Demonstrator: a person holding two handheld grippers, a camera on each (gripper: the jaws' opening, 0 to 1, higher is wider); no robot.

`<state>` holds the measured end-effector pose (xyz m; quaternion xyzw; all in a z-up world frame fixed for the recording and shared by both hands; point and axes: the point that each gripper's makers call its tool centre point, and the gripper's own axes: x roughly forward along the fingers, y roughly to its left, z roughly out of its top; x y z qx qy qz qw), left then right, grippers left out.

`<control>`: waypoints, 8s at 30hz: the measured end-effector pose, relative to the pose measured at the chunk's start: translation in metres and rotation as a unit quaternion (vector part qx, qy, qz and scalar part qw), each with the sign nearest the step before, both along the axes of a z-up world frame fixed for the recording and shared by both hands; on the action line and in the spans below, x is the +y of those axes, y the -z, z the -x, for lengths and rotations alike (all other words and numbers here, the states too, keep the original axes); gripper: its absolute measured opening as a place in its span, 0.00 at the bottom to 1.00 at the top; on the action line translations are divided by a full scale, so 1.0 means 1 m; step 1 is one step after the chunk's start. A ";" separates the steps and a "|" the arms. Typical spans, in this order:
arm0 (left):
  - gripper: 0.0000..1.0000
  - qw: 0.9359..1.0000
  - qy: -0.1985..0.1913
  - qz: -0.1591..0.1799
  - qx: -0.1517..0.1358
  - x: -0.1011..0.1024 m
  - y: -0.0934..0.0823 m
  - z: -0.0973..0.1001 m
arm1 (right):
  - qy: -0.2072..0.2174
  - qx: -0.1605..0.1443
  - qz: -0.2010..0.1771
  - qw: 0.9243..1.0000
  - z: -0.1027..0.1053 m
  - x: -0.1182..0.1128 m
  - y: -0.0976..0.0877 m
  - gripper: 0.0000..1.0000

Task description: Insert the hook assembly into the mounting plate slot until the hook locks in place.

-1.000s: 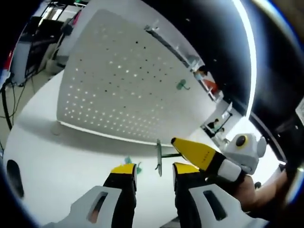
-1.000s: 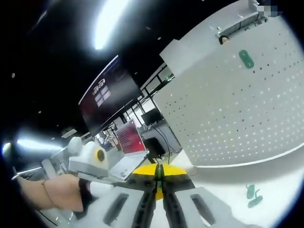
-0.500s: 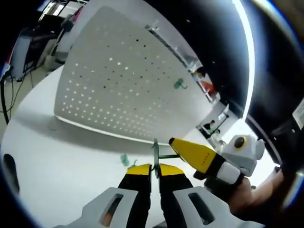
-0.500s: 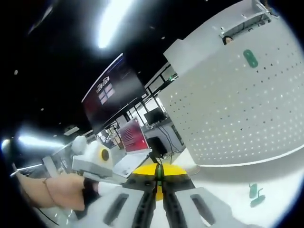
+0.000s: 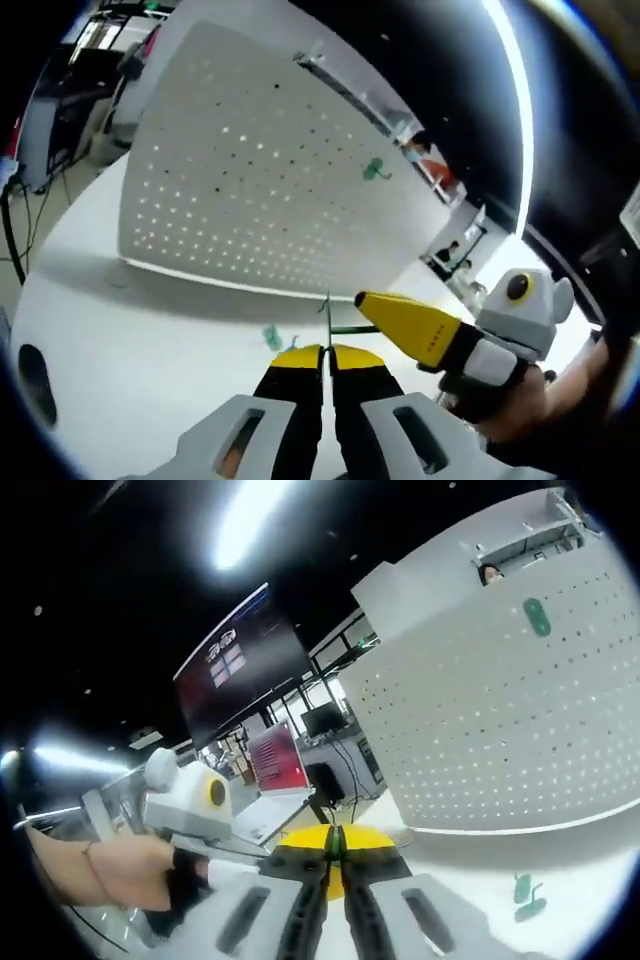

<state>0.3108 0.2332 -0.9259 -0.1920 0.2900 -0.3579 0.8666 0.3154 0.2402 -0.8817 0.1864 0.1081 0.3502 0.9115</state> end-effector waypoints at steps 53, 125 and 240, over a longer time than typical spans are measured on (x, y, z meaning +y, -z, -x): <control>0.01 0.975 0.009 -0.117 -0.191 0.010 -0.037 -0.003 | -0.055 0.063 -0.015 0.996 0.010 0.011 -0.013 0.01; 1.00 0.975 -0.003 -0.070 -0.210 0.008 -0.056 0.019 | 0.106 -0.081 0.048 0.990 -0.028 -0.065 -0.055 0.00; 0.98 0.984 -0.021 -0.107 -0.142 0.035 -0.018 0.007 | 0.388 -0.172 0.111 0.899 -0.161 -0.258 -0.134 0.18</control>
